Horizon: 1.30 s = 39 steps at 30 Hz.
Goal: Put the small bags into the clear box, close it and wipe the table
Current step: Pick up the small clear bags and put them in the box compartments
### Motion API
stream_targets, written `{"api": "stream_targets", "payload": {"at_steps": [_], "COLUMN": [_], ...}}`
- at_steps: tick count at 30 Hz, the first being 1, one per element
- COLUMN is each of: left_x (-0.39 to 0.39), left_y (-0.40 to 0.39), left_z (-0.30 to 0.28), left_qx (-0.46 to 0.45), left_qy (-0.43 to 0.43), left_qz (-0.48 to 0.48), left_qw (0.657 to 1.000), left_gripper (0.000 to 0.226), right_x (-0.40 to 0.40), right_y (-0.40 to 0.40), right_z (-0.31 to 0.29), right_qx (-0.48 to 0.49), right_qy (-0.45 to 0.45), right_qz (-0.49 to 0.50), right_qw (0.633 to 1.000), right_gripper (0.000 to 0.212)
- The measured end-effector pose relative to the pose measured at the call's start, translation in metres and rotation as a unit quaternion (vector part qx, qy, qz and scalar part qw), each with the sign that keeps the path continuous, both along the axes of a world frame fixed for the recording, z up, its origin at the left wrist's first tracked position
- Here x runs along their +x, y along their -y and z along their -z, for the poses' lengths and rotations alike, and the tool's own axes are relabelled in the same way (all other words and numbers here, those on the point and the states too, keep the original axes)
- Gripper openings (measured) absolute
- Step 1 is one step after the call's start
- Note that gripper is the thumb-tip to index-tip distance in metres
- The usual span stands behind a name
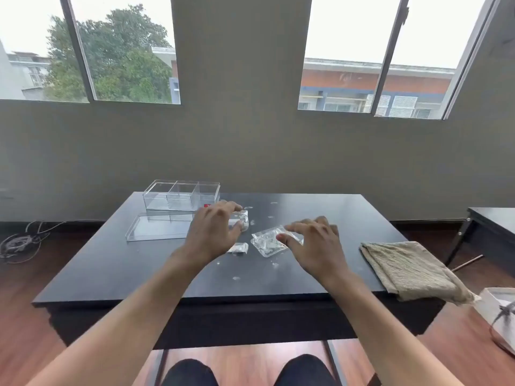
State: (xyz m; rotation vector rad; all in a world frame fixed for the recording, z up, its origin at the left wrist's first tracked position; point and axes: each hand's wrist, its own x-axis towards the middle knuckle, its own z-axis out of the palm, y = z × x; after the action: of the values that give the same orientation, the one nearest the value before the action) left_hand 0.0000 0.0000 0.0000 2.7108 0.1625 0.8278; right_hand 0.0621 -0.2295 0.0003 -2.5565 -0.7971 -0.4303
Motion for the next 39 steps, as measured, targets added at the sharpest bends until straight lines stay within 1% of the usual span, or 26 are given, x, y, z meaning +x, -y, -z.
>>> {"api": "stream_targets", "payload": {"at_steps": [2,4,6,7,9,10,12,16,18,21,23,26,29,32,36,39], "left_x": [0.020,0.036,0.047,0.051,0.054,0.056,0.058,0.059,0.059,0.058,0.059,0.056,0.048,0.041,0.040,0.044], "left_y": [-0.003,-0.006,-0.006,-0.006,-0.004,-0.004,-0.005,-0.008,-0.009,-0.011,-0.017,-0.028,-0.039,-0.061,-0.104,-0.137], "left_z": [-0.002,-0.002,0.003,0.007,0.012,0.013,0.018,0.018,0.017,0.019,0.023,0.020,-0.001,-0.027,-0.053,-0.060], "left_qx": [0.011,0.051,0.093,0.111,0.132,0.131,0.115,0.068,0.065,0.065,0.052,0.042,0.047,0.033,0.045,0.066], "left_qy": [-0.073,-0.140,-0.182,-0.198,-0.214,-0.221,-0.211,-0.175,-0.160,-0.126,-0.075,0.045,0.157,0.233,0.298,0.306], "left_qz": [-0.023,-0.041,-0.046,-0.046,-0.042,-0.044,-0.045,-0.046,-0.039,-0.018,-0.014,-0.016,-0.027,-0.067,-0.124,-0.144], "left_qw": [0.997,0.988,0.978,0.973,0.967,0.965,0.970,0.981,0.984,0.990,0.996,0.998,0.986,0.970,0.945,0.939], "left_gripper": [0.045,0.055,0.059,0.058,0.049,0.045,0.039,0.033,0.029,0.017,0.017,0.014,0.007,0.011,0.015,0.016], "right_x": [0.015,0.028,0.038,0.043,0.050,0.052,0.058,0.063,0.064,0.064,0.065,0.069,0.073,0.079,0.098,0.112], "right_y": [-0.012,-0.023,-0.033,-0.036,-0.040,-0.042,-0.044,-0.046,-0.049,-0.055,-0.057,-0.057,-0.057,-0.066,-0.098,-0.133], "right_z": [-0.004,-0.006,0.000,0.003,0.001,-0.001,-0.003,-0.005,-0.005,-0.007,-0.010,-0.021,-0.039,-0.063,-0.081,-0.086], "right_qx": [-0.039,-0.083,-0.120,-0.135,-0.140,-0.132,-0.117,-0.107,-0.115,-0.139,-0.137,-0.101,-0.057,-0.005,0.052,0.055], "right_qy": [-0.049,-0.071,-0.090,-0.102,-0.123,-0.132,-0.141,-0.137,-0.126,-0.103,-0.088,-0.073,-0.052,-0.040,-0.013,0.004], "right_qz": [0.011,0.017,0.021,0.022,0.027,0.034,0.037,0.045,0.054,0.055,0.054,0.056,0.037,-0.004,-0.078,-0.125], "right_qw": [0.998,0.994,0.988,0.985,0.982,0.982,0.982,0.984,0.984,0.983,0.985,0.991,0.996,0.999,0.996,0.991], "right_gripper": [0.048,0.055,0.061,0.061,0.050,0.045,0.040,0.037,0.035,0.029,0.024,0.014,0.006,0.009,0.009,0.007]}}
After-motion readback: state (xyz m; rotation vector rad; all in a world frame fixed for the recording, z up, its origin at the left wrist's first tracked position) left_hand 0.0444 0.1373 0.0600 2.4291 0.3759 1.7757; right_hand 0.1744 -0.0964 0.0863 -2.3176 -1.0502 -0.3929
